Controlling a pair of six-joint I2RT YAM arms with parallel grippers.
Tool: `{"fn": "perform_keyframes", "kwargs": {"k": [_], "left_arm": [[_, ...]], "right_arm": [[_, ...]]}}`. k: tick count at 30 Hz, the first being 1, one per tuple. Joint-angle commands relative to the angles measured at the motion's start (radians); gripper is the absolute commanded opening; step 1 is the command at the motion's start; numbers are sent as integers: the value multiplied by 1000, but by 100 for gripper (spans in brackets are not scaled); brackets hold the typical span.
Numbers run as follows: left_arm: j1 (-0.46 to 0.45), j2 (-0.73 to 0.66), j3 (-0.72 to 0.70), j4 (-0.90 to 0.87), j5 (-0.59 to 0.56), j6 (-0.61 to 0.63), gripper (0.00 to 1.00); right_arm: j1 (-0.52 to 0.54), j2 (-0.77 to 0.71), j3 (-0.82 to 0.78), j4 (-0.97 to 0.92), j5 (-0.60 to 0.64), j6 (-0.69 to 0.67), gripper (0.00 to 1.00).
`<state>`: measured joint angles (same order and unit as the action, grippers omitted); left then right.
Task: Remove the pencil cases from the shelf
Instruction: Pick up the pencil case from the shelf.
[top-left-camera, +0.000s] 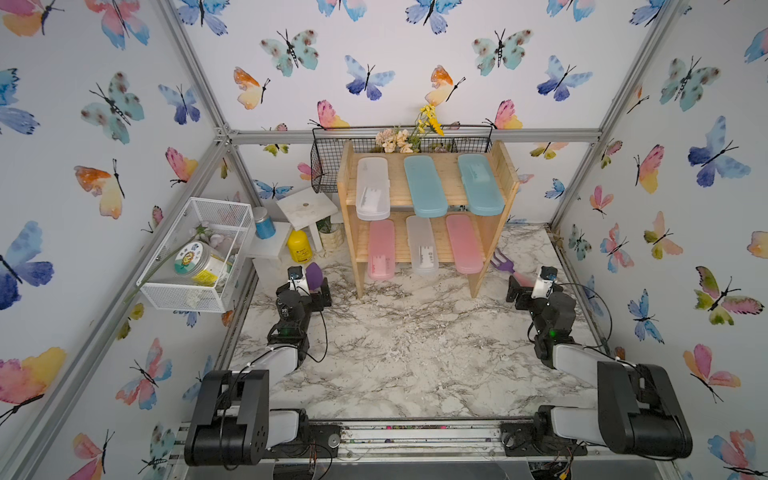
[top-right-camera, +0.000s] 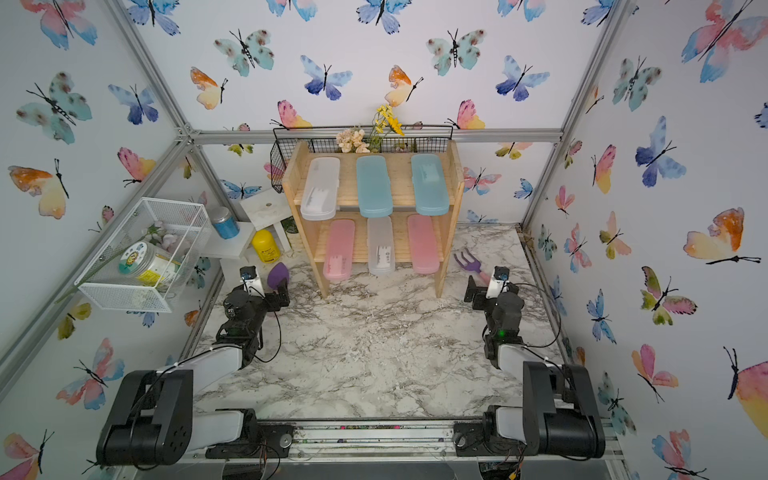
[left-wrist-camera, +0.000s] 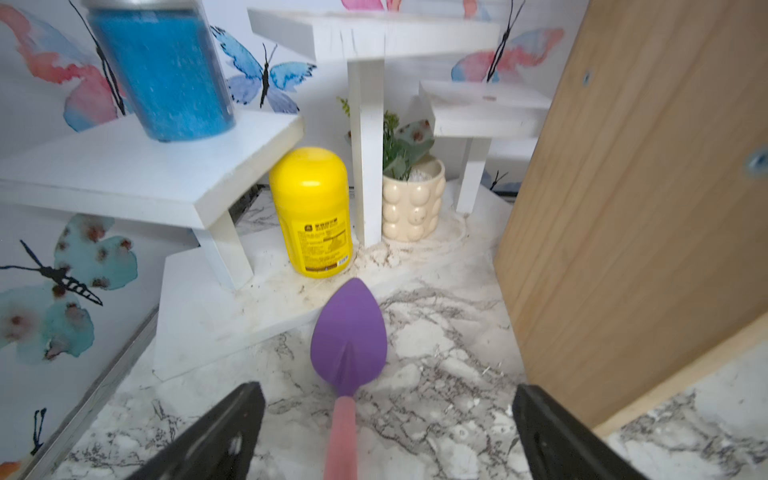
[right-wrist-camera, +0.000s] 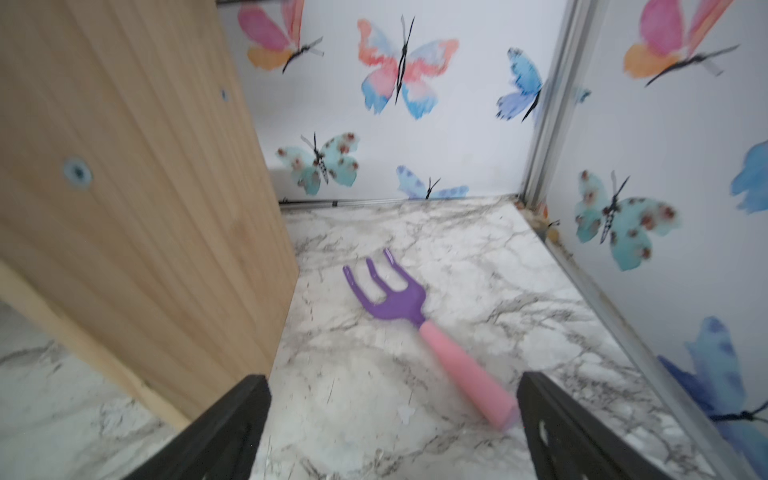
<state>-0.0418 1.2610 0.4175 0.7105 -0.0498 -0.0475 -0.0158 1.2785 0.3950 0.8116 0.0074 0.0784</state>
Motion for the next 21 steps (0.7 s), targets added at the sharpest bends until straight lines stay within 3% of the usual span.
{"fn": "perform_keyframes", "kwargs": {"k": [1,4,9,16,18,21], "left_arm": [[-10,-124,68,-248,-32,-181,99],[-19,-241,73,-299,8,-305,100],[-20,-334,148,-457,253,-486,100],[-27,-246,245,-489,702,-739,99],[-52,-209,266,-485,766,-772,98],[-110,-174,287,-495,763,-777,96]], "right_arm": [[4,-69,122,-304,118,79,99],[5,-104,218,-488,110,84,99],[6,-159,327,-737,94,126,99],[10,-192,418,-974,75,138,99],[11,-198,434,-1018,63,143,99],[11,-207,440,-1042,62,147,99]]}}
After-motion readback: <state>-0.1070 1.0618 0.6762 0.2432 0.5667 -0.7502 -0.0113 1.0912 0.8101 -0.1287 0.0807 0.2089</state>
